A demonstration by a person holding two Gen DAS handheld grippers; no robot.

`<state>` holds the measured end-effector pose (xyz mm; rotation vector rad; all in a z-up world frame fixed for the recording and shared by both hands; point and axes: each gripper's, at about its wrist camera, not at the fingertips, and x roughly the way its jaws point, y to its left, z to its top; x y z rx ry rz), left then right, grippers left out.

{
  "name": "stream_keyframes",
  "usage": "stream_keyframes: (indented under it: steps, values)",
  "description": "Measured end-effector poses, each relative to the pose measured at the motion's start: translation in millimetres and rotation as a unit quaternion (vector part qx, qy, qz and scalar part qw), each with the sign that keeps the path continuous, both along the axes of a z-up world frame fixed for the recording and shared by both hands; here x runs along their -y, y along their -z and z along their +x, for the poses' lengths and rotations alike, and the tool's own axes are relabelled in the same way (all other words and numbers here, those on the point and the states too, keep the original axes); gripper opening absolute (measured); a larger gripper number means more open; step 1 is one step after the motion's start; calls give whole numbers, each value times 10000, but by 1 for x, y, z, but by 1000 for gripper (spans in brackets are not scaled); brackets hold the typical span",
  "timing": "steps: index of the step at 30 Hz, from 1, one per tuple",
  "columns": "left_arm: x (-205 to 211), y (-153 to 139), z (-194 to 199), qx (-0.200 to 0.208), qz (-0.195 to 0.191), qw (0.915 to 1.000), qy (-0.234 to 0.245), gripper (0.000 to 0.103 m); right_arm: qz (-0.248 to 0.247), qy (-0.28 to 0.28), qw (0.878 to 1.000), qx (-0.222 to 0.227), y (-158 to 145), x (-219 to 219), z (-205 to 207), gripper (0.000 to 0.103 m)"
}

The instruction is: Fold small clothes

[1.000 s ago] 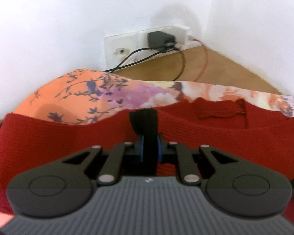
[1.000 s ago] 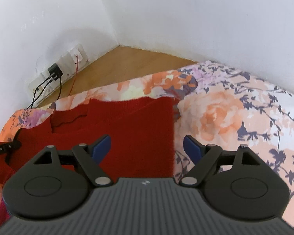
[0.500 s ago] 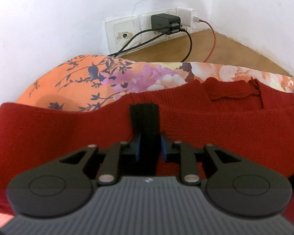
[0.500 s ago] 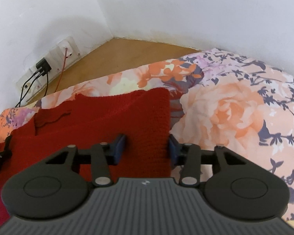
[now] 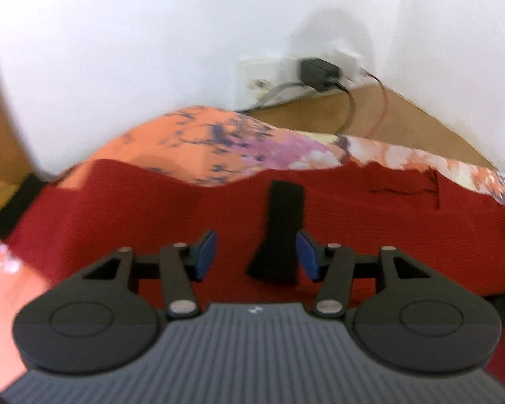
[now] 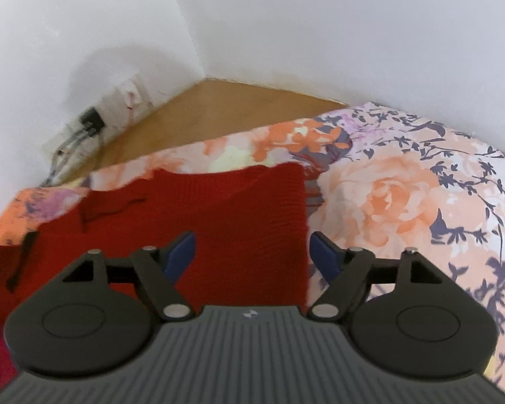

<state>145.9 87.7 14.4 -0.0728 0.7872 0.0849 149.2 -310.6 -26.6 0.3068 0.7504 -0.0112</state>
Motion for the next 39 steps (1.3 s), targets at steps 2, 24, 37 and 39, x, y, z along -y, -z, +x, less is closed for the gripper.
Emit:
stream_keyframes:
  steps: [2,24,37,39]
  values:
    - [-15,-11,-8,47,-67,9998,-198,54,21,-73,10000,7,-8,-6,-10,84]
    - [-185,12,-30,-521,-973,9754,-1907,55,36,-280,9995,-173,-21,-71,-85,84]
    - [-218,56,-19,-321,-1799,9643,-1915,55,-73,-27,9996,-262,-20,-99,-105,84]
    - [-219,57,-18,-192,-1839,9642,-1900,56,-72,14,9995,-295,-19,-103,-108,84]
